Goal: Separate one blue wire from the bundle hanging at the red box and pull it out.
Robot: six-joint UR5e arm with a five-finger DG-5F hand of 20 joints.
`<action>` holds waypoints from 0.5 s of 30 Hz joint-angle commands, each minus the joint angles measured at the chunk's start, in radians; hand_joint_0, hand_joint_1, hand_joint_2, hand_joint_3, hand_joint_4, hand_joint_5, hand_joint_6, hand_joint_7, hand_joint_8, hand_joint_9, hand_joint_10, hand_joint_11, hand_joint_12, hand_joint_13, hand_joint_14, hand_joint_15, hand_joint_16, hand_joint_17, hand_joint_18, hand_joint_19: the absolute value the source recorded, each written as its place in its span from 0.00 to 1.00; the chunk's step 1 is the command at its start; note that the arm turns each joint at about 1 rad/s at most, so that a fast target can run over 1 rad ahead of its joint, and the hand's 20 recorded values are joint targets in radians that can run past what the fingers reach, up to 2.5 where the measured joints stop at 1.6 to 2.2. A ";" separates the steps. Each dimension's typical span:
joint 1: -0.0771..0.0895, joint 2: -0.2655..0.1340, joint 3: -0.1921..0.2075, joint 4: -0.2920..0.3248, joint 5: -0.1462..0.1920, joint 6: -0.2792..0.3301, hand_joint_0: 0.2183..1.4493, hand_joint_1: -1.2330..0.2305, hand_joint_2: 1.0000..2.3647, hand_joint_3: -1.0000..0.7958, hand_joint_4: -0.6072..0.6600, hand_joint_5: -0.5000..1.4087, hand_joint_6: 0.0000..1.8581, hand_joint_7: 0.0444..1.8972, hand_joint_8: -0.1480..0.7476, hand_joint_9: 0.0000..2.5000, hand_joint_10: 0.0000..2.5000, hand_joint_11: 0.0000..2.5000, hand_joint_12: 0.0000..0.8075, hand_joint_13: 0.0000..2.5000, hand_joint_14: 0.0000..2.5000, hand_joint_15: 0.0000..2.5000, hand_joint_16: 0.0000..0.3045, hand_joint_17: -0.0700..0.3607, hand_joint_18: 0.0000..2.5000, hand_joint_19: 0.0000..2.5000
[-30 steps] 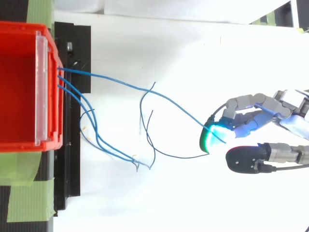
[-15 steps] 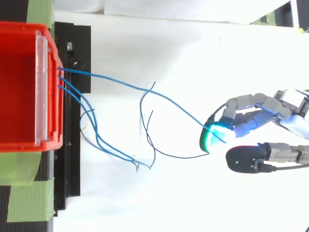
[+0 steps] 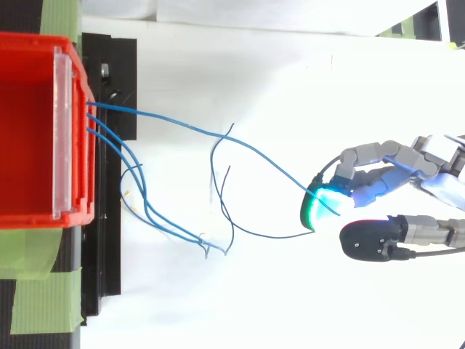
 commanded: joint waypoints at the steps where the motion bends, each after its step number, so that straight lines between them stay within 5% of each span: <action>1: -0.001 0.000 0.000 0.000 0.000 0.000 0.31 0.33 0.02 0.58 0.39 0.20 0.44 0.58 0.45 0.38 0.01 0.48 0.40 0.25 0.01 0.26 0.13 0.36 0.27 0.31; 15: 0.000 0.000 -0.001 0.000 0.000 0.000 0.31 0.33 0.02 0.58 0.39 0.20 0.44 0.58 0.45 0.38 0.01 0.47 0.40 0.26 0.01 0.26 0.13 0.37 0.27 0.31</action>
